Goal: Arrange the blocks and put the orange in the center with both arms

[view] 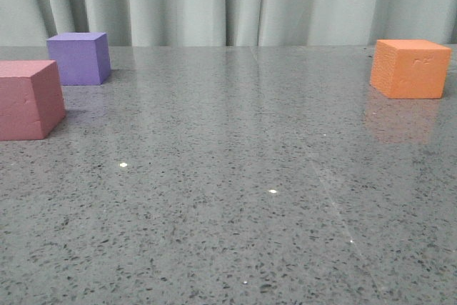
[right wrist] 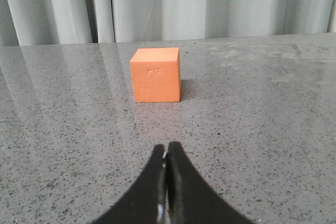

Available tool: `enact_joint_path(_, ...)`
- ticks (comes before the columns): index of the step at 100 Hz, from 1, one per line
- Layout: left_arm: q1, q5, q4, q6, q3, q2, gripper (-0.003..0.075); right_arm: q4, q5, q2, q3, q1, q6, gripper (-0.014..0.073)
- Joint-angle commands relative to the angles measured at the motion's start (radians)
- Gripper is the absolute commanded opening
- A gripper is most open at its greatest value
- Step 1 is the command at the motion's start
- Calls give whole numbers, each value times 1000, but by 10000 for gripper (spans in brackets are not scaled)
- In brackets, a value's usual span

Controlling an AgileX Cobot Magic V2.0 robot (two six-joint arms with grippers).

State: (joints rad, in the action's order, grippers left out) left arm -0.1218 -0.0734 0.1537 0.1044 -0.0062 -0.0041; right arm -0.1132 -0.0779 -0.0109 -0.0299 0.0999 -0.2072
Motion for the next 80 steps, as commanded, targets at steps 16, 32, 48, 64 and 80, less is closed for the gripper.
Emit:
enact_joint_path(16, 5, 88, -5, 9, 56, -32, -19, -13, 89, -22, 16, -7, 7, -67)
enact_joint_path(32, 5, 88, -5, 9, 56, -32, -19, -13, 89, -22, 16, -7, 7, -67)
enact_joint_path(48, 5, 88, -5, 9, 56, -32, -19, -13, 89, -22, 16, -7, 7, -67)
enact_joint_path(64, 5, 88, -5, 9, 56, -32, -19, -13, 94, -22, 16, -7, 7, -67)
enact_joint_path(80, 5, 88, -5, 9, 56, -32, -19, -13, 181, -22, 17, -7, 7, -67)
